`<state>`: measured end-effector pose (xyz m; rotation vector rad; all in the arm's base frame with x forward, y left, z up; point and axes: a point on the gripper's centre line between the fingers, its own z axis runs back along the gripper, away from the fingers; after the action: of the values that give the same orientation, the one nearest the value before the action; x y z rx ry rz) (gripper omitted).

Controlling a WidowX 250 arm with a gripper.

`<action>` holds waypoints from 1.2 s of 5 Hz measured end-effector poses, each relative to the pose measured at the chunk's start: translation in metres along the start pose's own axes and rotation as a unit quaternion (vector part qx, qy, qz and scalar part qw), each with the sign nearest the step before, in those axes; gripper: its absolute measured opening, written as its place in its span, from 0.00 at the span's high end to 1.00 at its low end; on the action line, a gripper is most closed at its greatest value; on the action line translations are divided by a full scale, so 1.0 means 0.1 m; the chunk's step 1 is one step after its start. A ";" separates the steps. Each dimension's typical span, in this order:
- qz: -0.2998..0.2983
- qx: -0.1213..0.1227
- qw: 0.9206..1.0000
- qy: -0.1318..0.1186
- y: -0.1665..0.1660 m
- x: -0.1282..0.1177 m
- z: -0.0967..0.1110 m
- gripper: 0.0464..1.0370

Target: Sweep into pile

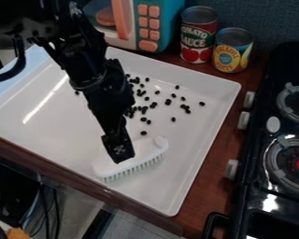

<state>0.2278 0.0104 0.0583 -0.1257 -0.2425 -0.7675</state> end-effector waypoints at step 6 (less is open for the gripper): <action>-0.017 0.005 0.999 0.030 -0.07 -0.05 -0.28 0.07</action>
<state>0.2243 0.0033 0.0299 -0.0901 -0.1919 -0.8017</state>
